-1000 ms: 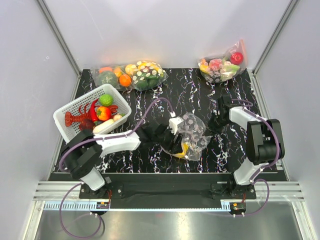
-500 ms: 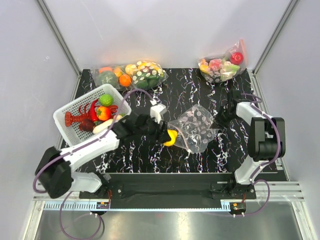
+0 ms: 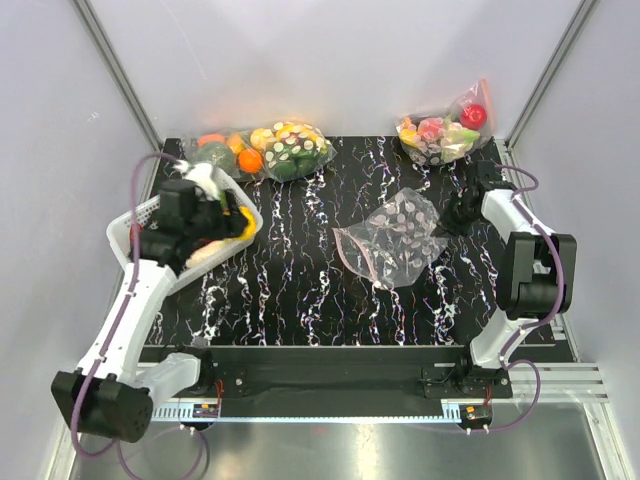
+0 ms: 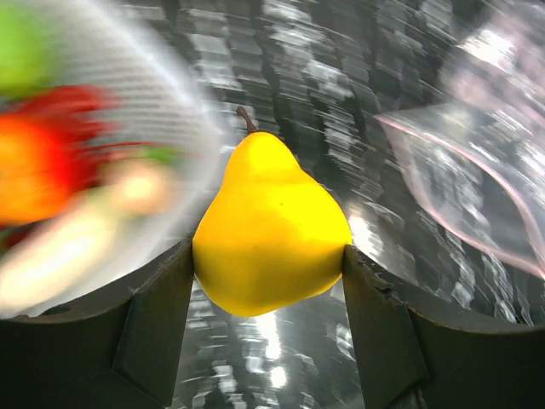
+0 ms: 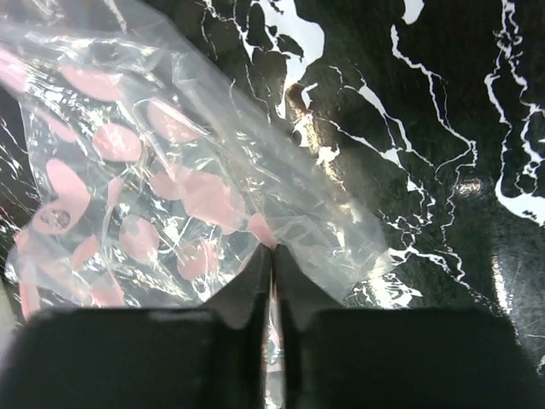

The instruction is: Open the zip-top bag and remove the fake food

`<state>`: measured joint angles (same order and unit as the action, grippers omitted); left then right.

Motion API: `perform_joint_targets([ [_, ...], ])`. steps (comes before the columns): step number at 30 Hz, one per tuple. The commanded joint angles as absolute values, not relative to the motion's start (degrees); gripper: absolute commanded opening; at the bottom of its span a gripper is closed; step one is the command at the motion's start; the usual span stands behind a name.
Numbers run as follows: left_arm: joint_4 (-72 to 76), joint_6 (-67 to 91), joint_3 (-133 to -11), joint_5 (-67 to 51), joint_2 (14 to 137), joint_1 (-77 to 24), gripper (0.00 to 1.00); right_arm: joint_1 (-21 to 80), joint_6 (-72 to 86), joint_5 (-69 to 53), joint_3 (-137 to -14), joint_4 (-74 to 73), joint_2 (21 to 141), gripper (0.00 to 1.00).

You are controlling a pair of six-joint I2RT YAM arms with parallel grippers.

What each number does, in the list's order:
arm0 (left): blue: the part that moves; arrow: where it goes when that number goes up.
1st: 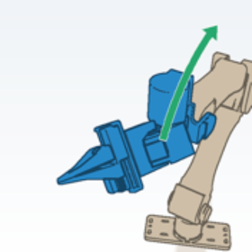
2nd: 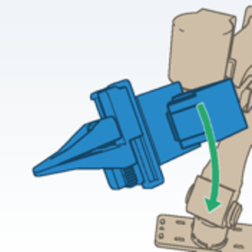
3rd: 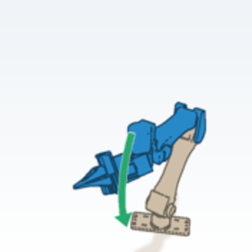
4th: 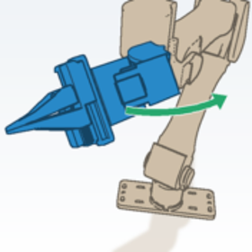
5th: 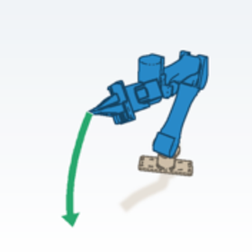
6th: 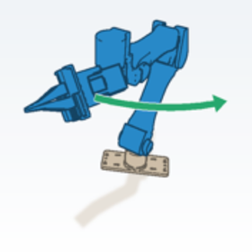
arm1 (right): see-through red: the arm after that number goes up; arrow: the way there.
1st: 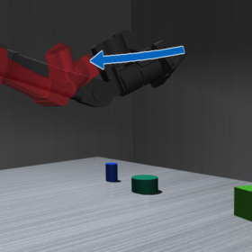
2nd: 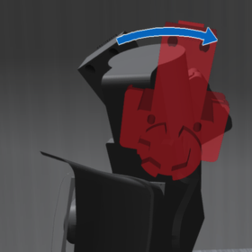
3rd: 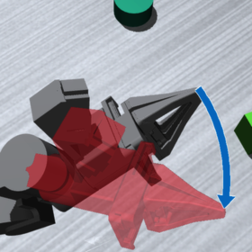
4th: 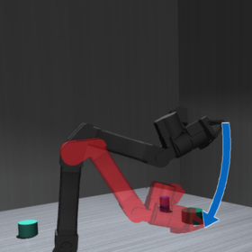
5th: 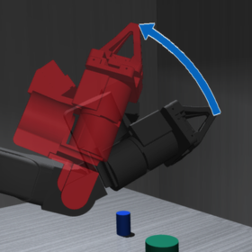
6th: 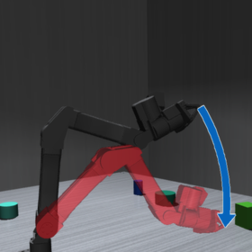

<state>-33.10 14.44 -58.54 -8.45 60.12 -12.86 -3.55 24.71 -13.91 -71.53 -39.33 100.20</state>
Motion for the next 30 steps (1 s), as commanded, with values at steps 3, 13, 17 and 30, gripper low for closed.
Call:
perform_joint_targets([
  [3, -40.2, 11.1, -63.4, -7.5, 62.7, 6.3, 0.45, -3.7, 22.2, -12.8, -73.4, -41.5, 96.7, 0.48],
  [13, -35.6, 11.7, -69.0, -0.4, 70.4, 16.7, 0.47, -3.7, 20.2, -13.9, -71.3, -42.3, 91.2, 0.82],
  [17, -34.3, 9.9, -70.9, 1.6, 74.9, 17.9, 0.5, -3.7, 20.0, -14.4, -71.5, -43.2, 89.7, 0.85],
  [30, -31.8, 9.3, -72.6, 3.4, 84.1, 19.3, 0.99, -3.7, 18.8, -16.0, -74.4, -45.6, 84.1, 0.97],
])
